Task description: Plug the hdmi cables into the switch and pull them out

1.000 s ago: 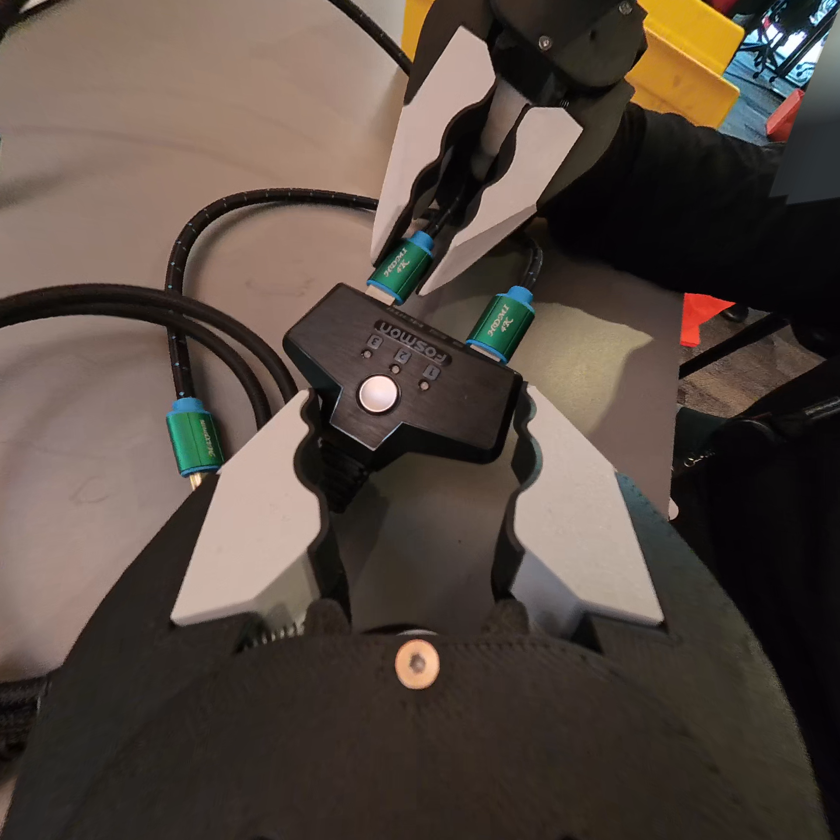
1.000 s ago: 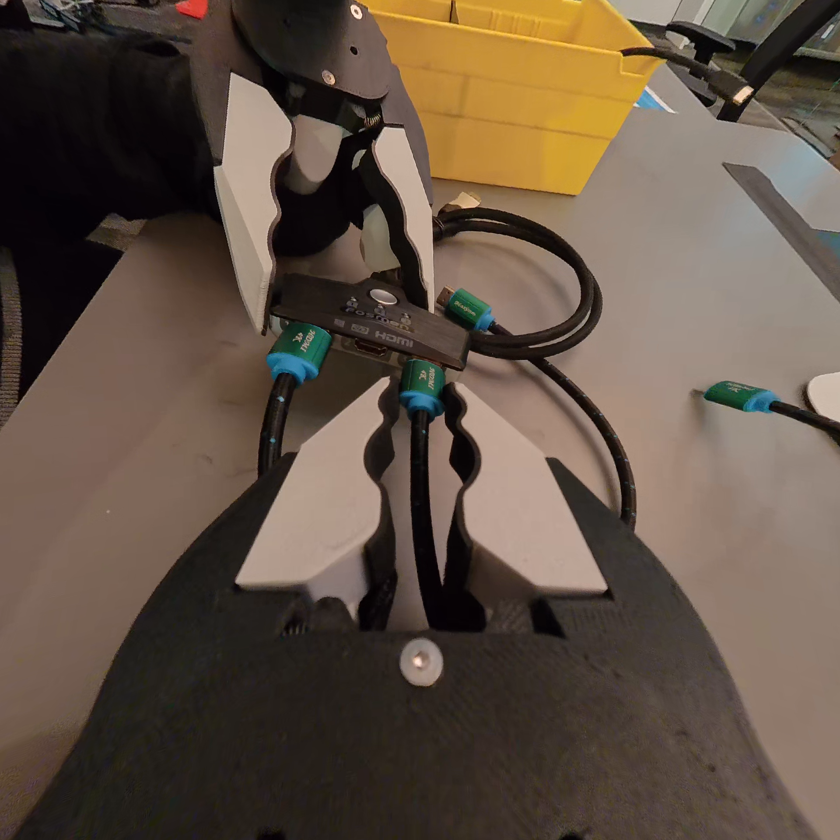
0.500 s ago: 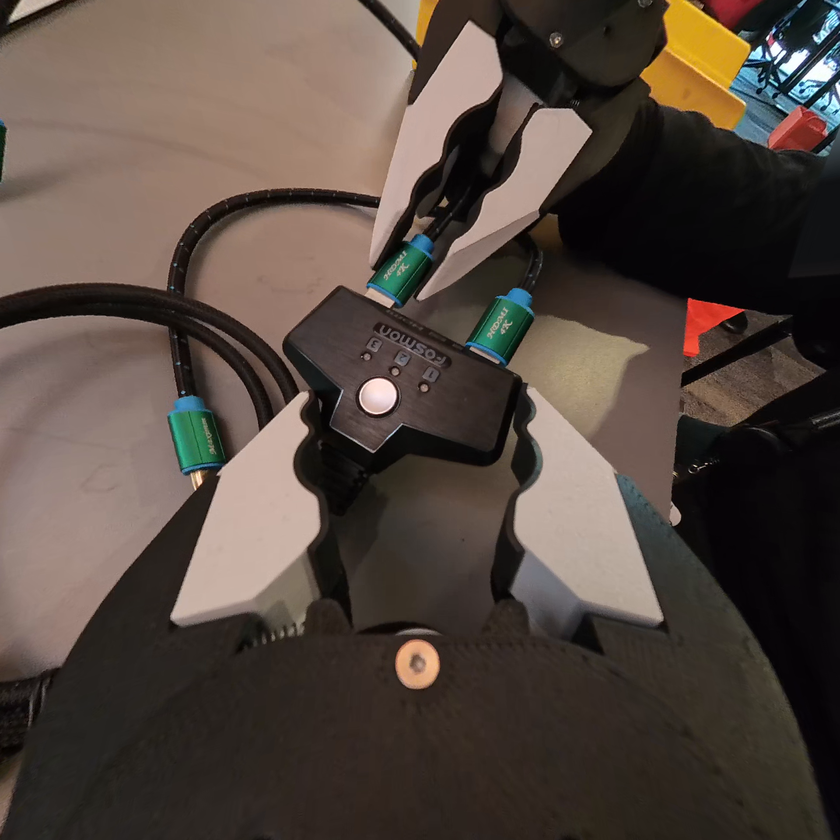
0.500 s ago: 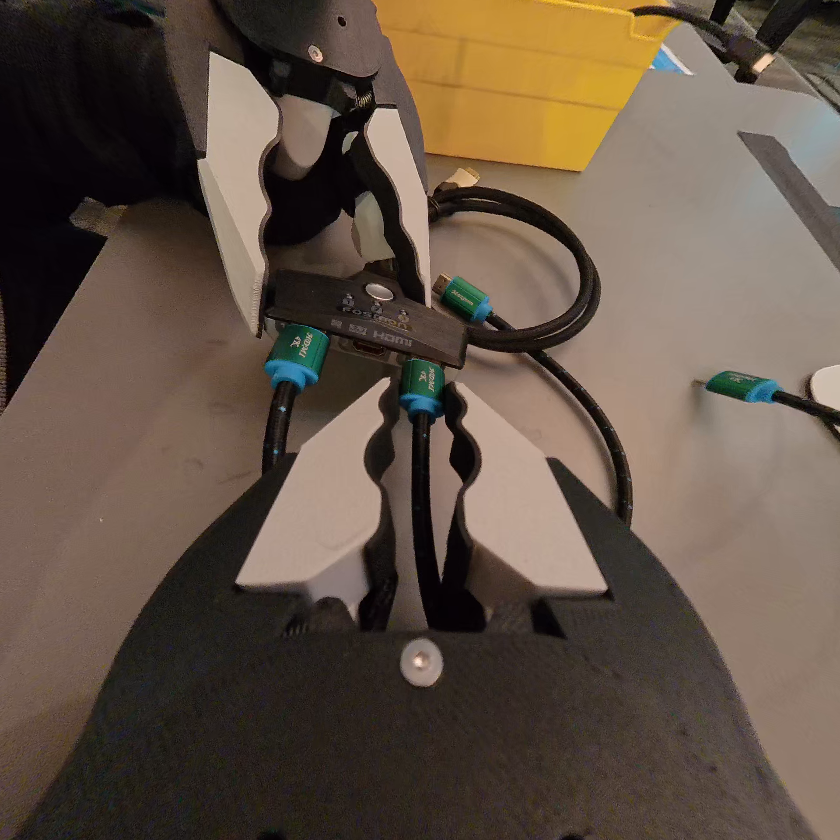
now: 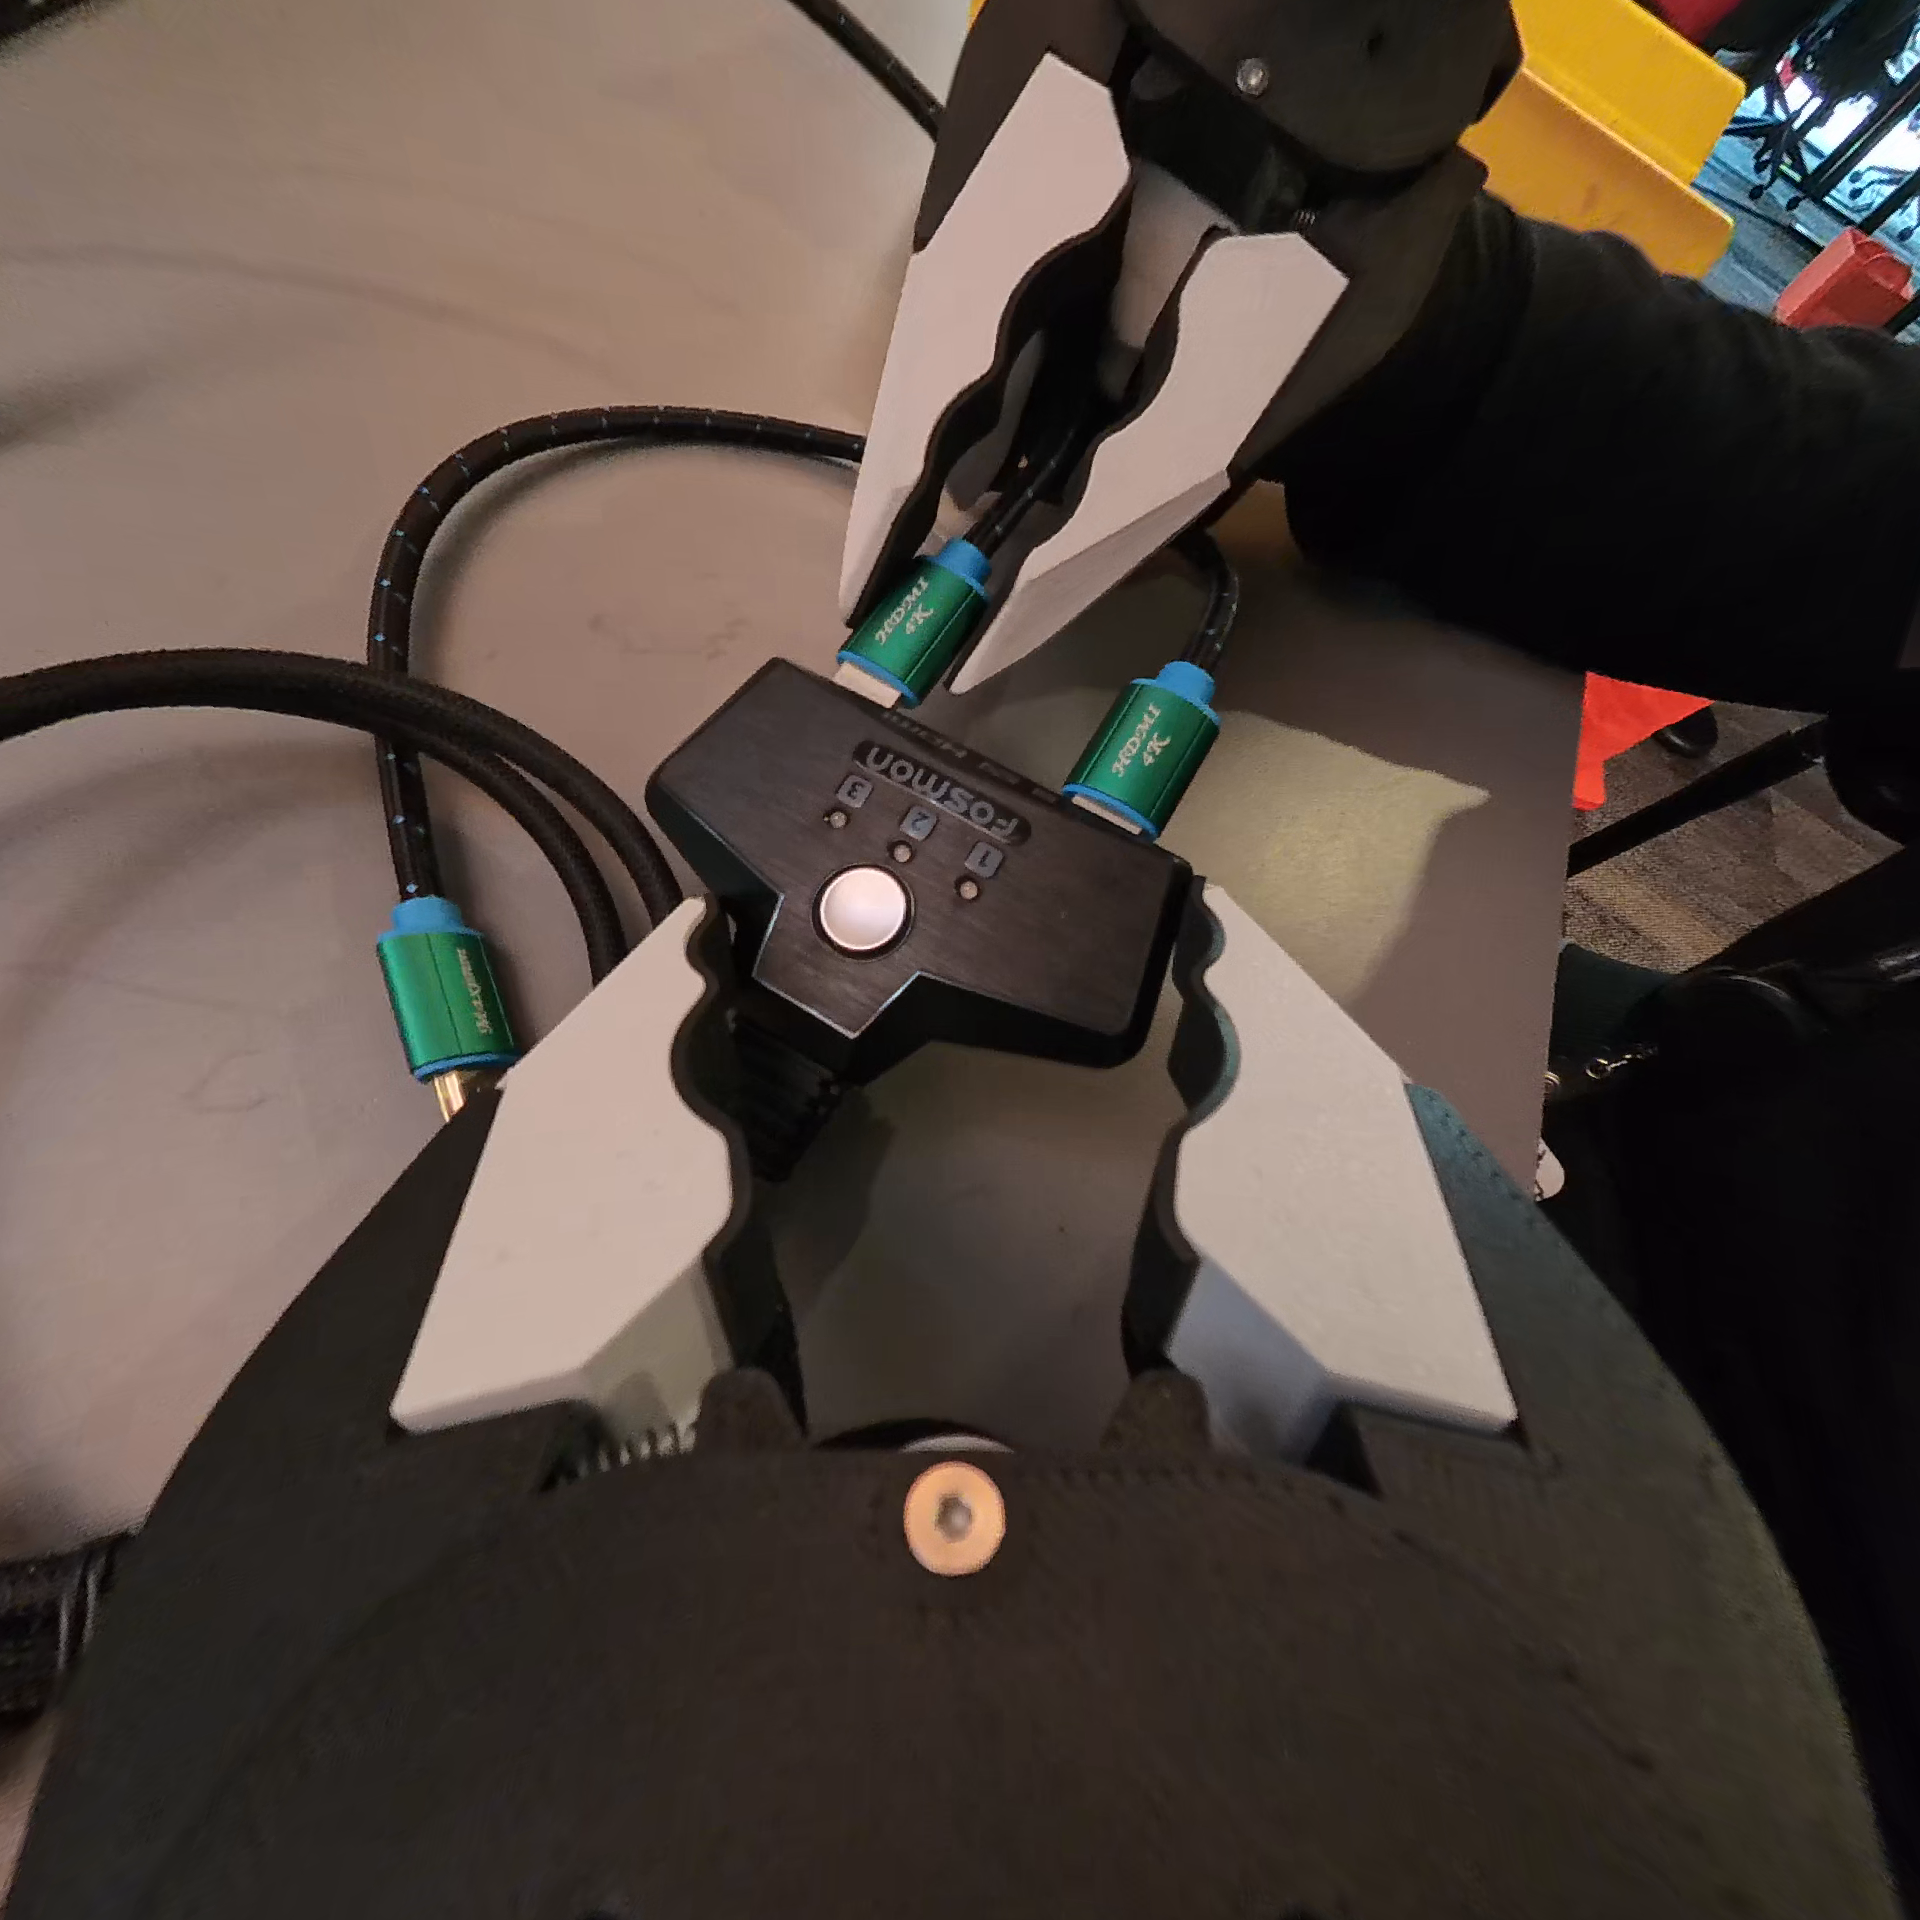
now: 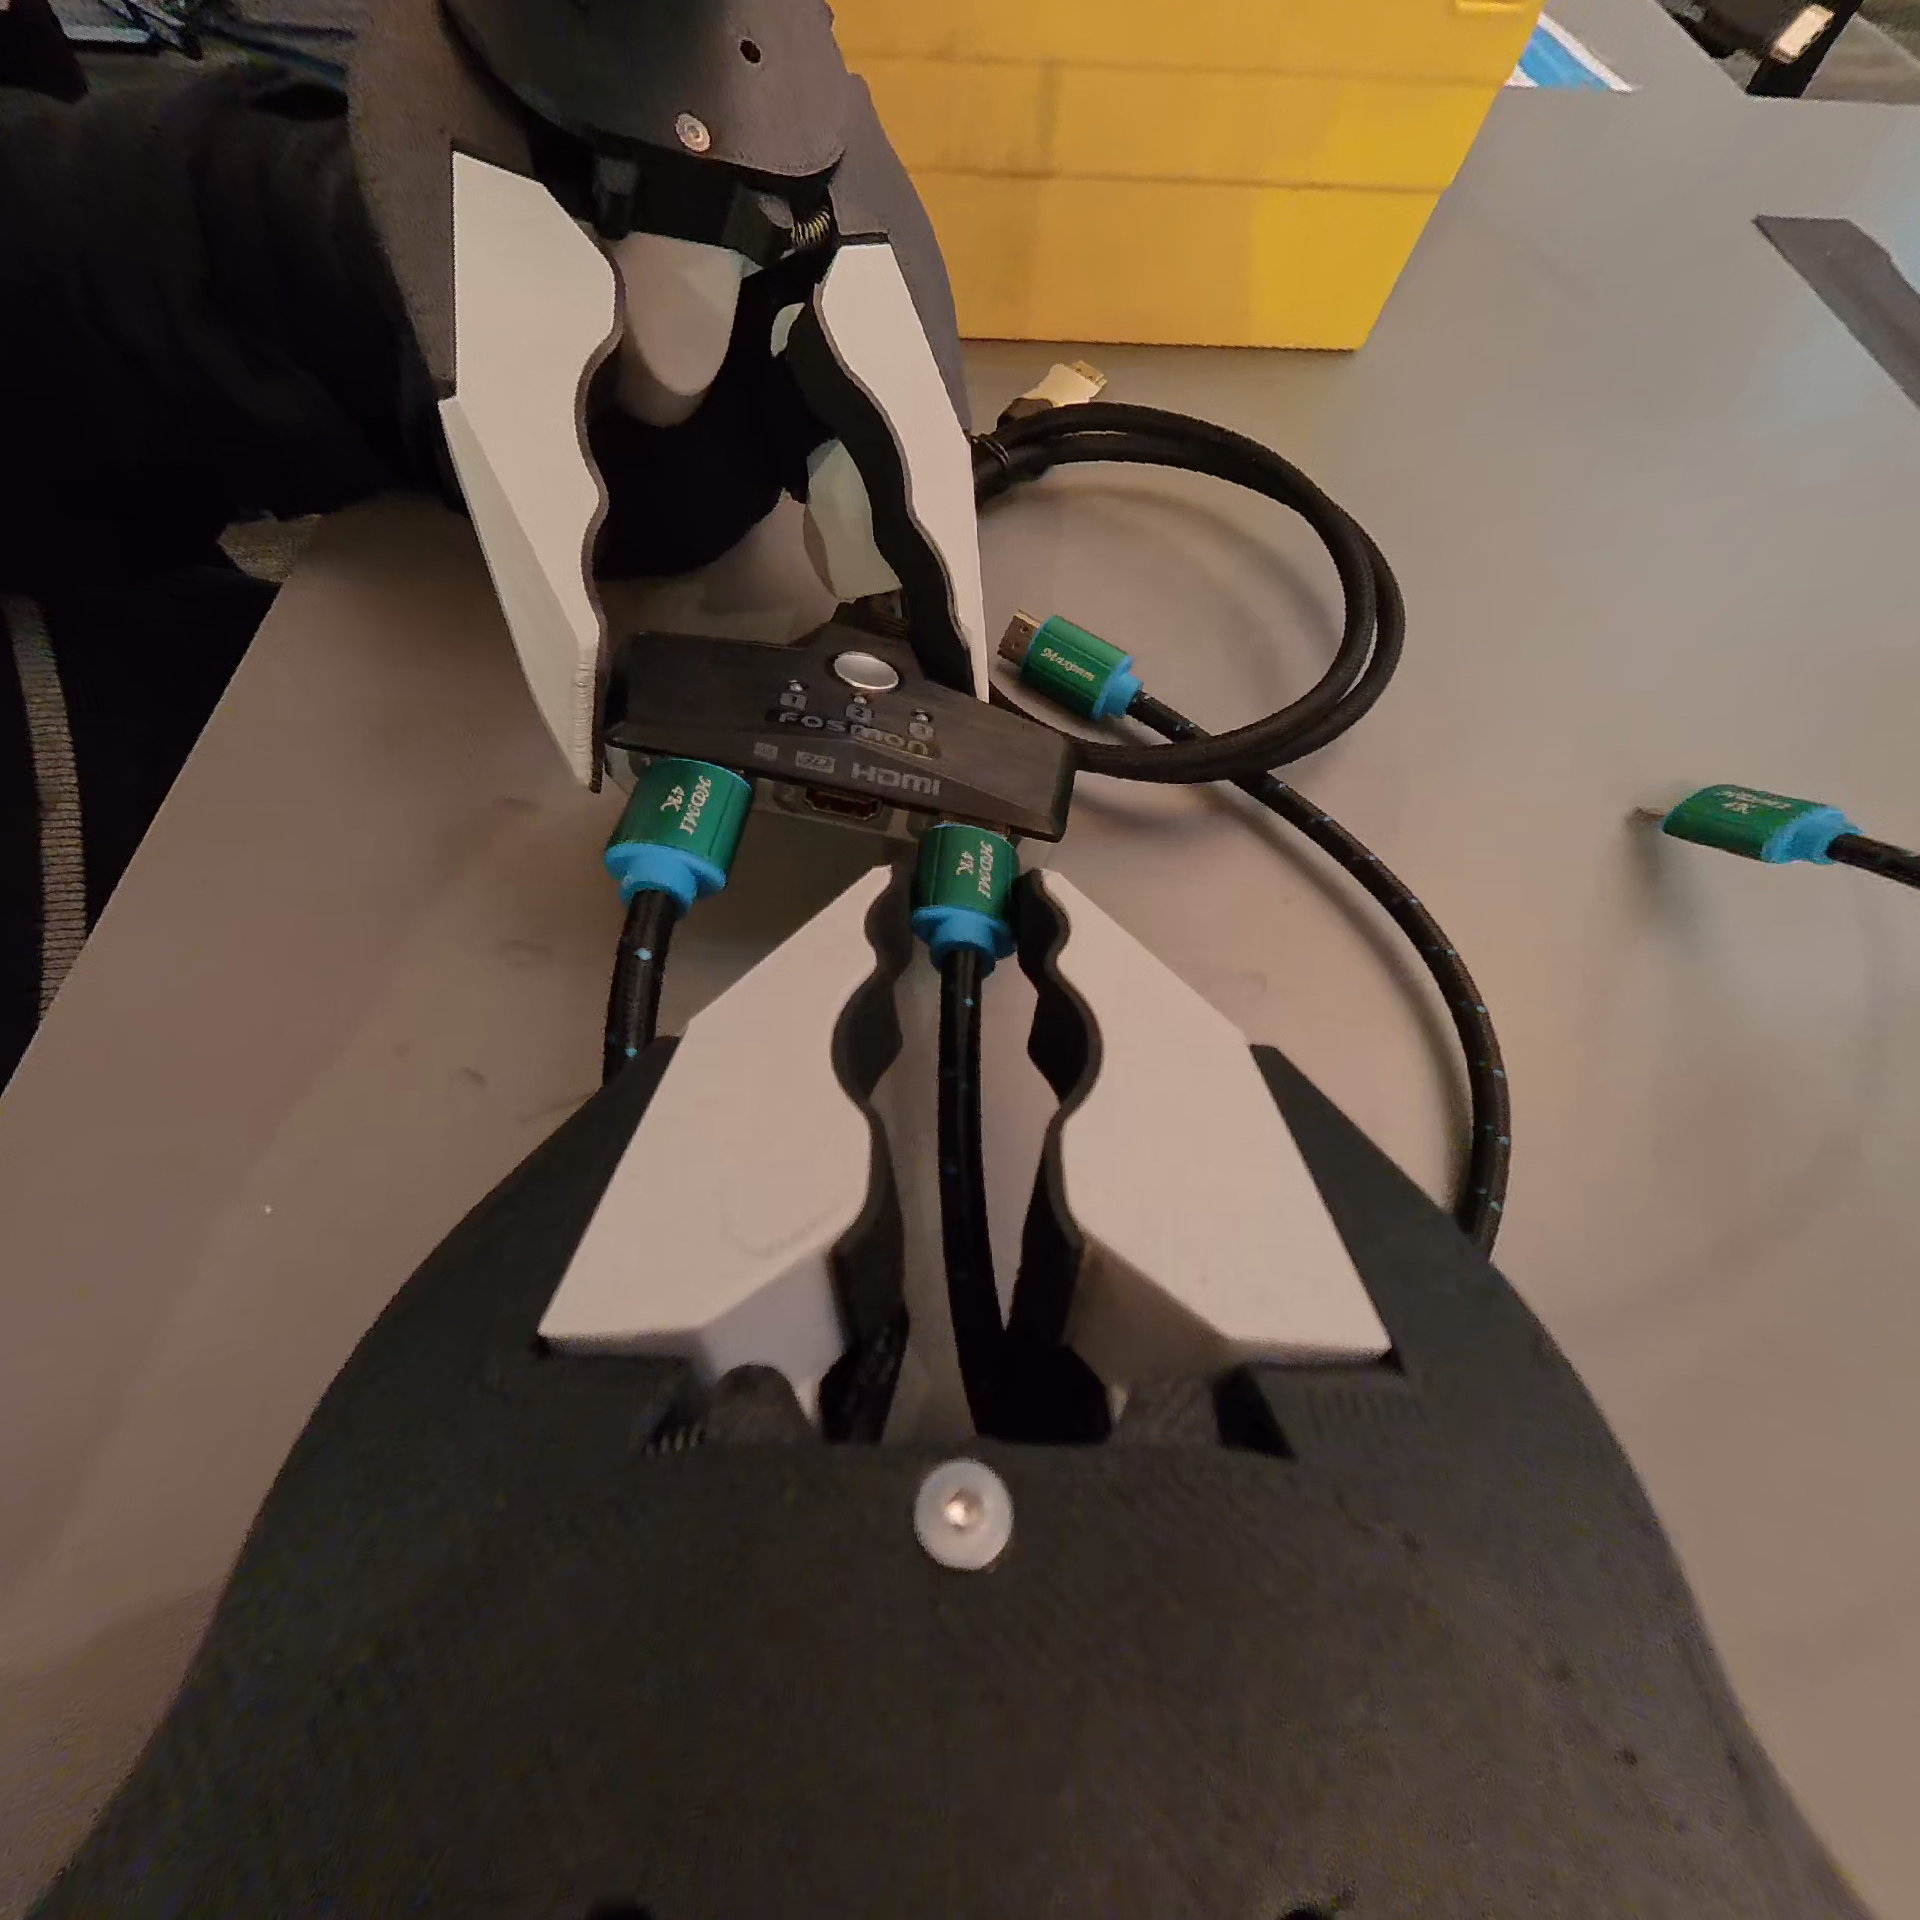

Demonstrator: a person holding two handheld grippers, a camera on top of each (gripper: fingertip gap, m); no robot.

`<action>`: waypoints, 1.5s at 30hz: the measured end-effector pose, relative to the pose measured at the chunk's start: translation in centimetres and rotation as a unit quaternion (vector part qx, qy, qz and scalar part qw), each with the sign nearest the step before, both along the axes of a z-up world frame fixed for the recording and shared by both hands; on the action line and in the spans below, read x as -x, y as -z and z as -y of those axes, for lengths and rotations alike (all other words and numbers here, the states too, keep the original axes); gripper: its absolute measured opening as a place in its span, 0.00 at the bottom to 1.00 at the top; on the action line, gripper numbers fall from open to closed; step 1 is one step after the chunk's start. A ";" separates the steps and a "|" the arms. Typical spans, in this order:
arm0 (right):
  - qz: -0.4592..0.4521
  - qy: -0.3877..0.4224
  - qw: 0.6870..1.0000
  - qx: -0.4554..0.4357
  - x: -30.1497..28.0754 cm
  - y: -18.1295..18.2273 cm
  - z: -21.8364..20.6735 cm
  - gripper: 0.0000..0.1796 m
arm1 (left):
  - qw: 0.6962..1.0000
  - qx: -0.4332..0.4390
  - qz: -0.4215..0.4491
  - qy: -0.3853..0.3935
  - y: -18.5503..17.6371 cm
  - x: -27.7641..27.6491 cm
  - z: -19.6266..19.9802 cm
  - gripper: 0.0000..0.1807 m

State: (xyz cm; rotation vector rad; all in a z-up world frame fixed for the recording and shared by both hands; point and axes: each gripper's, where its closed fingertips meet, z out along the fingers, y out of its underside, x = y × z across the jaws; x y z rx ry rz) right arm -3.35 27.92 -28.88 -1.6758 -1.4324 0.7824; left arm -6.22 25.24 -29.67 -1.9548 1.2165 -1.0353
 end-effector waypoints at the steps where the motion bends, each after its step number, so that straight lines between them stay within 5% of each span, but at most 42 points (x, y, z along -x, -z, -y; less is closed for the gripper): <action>1: 0.001 0.001 1.000 -0.003 0.0 0.0 0.0 0.10 | 1.000 0.001 0.000 0.001 0.0 0.0 0.0 0.45; 23: 0.010 -0.020 0.999 0.034 0.3 -0.1 0.0 0.10 | 1.000 -0.010 -0.006 -0.001 0.1 0.0 0.1 0.45; 36: 0.122 -0.057 0.990 0.051 0.0 1.4 0.0 0.10 | 0.999 -0.017 -0.051 0.002 1.3 -0.2 0.1 0.45; 45: 0.062 -0.029 0.997 0.037 0.2 1.0 -0.2 0.10 | 0.999 0.005 -0.043 -0.015 1.3 -0.5 -0.6 0.51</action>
